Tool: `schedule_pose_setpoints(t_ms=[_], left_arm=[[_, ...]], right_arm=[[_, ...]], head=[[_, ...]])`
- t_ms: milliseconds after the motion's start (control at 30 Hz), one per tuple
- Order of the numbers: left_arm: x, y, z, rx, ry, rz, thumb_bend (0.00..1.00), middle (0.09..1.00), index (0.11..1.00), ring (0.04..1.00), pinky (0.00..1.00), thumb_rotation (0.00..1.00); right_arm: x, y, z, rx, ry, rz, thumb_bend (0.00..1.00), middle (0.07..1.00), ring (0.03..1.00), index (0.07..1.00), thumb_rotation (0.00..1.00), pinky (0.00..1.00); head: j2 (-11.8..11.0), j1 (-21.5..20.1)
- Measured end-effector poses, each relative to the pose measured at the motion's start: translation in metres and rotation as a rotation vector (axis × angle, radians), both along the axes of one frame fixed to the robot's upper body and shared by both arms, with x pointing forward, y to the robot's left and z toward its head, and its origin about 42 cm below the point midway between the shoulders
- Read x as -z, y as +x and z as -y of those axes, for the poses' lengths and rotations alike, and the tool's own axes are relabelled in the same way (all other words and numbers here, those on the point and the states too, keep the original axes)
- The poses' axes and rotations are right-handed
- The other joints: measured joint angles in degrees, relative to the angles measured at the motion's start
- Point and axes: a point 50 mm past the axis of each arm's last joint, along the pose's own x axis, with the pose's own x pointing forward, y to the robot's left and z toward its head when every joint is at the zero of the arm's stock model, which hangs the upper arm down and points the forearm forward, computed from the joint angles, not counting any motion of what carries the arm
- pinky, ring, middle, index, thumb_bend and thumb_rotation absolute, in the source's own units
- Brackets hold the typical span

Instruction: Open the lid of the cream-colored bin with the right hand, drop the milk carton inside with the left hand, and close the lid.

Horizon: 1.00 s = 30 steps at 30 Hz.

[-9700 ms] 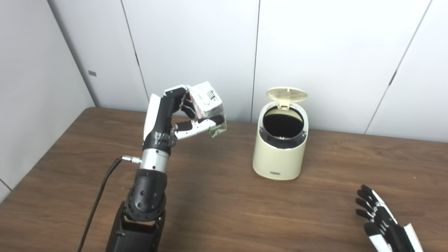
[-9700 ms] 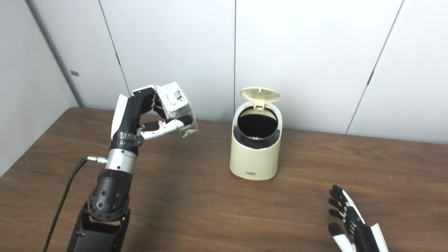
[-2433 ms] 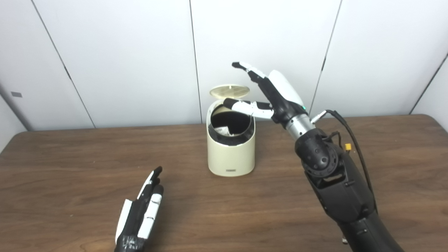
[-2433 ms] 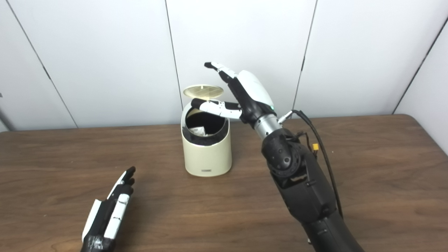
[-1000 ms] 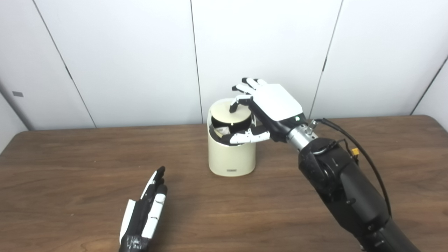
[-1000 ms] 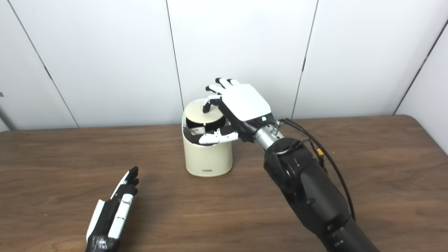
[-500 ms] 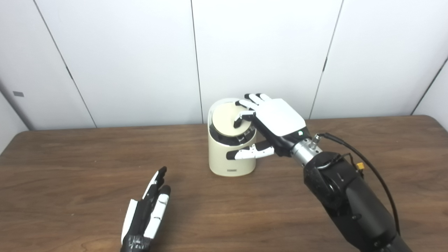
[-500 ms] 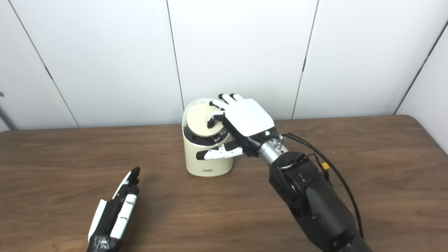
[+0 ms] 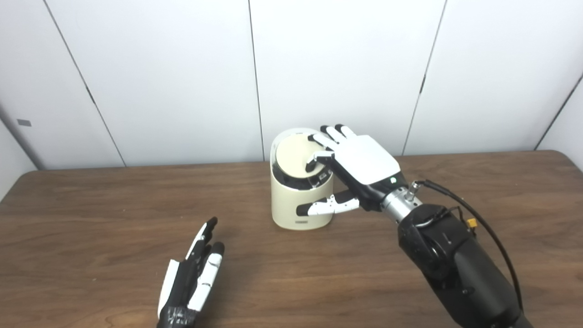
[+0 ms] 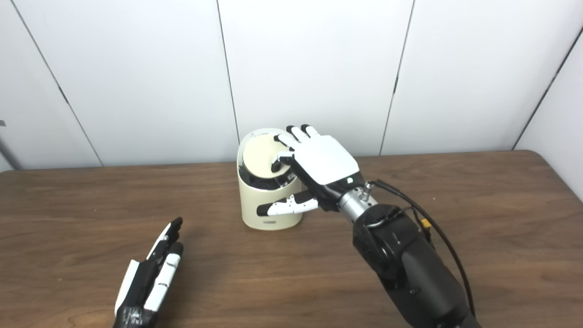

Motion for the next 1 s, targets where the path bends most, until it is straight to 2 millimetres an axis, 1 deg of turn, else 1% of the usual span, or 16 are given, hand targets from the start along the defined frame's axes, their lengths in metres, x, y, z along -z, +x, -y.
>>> schedule_pose_setpoints(t_ms=[67, 200, 267, 400, 533, 700, 867, 900, 967, 1000], left_arm=[[0.0, 0.0, 0.0, 0.002, 0.0, -0.002, 0.55, 0.997, 1.0, 1.0, 0.99, 0.86], [0.0, 0.0, 0.0, 0.005, 0.001, -0.003, 0.54, 0.997, 1.0, 1.0, 0.98, 0.85], [0.0, 0.0, 0.0, 0.005, 0.001, -0.003, 0.55, 0.998, 1.0, 1.0, 0.98, 0.85], [0.0, 0.0, 0.0, 0.006, 0.003, -0.003, 0.55, 0.994, 1.0, 0.995, 0.97, 0.86], [-0.002, 0.0, 0.001, 0.007, 0.003, 0.004, 0.54, 0.995, 1.0, 0.994, 0.97, 0.85], [-0.002, -0.001, 0.001, 0.006, 0.004, 0.004, 0.55, 0.995, 1.0, 0.991, 0.97, 0.86], [-0.002, -0.002, 0.001, 0.009, 0.009, 0.004, 0.55, 1.0, 1.0, 0.996, 0.97, 0.87], [-0.002, -0.002, 0.001, 0.01, 0.01, 0.006, 0.54, 0.996, 1.0, 0.992, 0.97, 0.86], [-0.004, -0.002, 0.001, 0.01, 0.009, 0.011, 0.54, 0.991, 0.999, 0.992, 0.97, 0.85], [-0.004, -0.002, 0.001, 0.01, 0.008, 0.012, 0.54, 0.987, 0.997, 0.99, 0.97, 0.85]], right_arm=[[0.0, 0.0, -0.001, -0.003, -0.001, -0.001, 0.69, 0.961, 0.995, 0.691, 0.9, 0.99], [0.002, -0.001, -0.005, -0.011, 0.0, -0.006, 0.71, 0.978, 1.0, 0.703, 0.93, 1.0], [0.003, -0.001, -0.006, -0.015, -0.002, -0.011, 0.71, 0.982, 1.0, 0.705, 0.93, 1.0], [0.005, -0.001, -0.009, -0.023, -0.003, -0.02, 0.7, 0.982, 1.0, 0.681, 0.9, 1.0], [0.005, -0.001, -0.011, -0.028, -0.007, -0.023, 0.7, 0.981, 1.0, 0.661, 0.9, 1.0], [0.004, 0.0, -0.012, -0.03, -0.012, -0.026, 0.69, 0.987, 1.0, 0.669, 0.91, 1.0], [0.001, -0.002, -0.009, -0.025, -0.011, -0.039, 0.66, 0.986, 1.0, 0.772, 0.97, 1.0], [0.001, -0.002, -0.008, -0.021, -0.007, -0.044, 0.64, 0.988, 1.0, 0.822, 0.96, 1.0], [-0.001, -0.001, -0.006, -0.017, 0.011, -0.051, 0.63, 0.991, 1.0, 0.892, 0.92, 1.0], [-0.001, 0.0, -0.004, -0.017, 0.025, -0.055, 0.62, 0.997, 1.0, 0.958, 0.91, 1.0]], head=[[0.0, 0.09], [0.0, 0.18], [0.0, 0.09], [0.18, 0.26], [0.26, 0.44], [0.35, 0.44], [0.53, 0.53], [0.35, 0.62], [0.26, 0.7], [0.18, 0.7]])
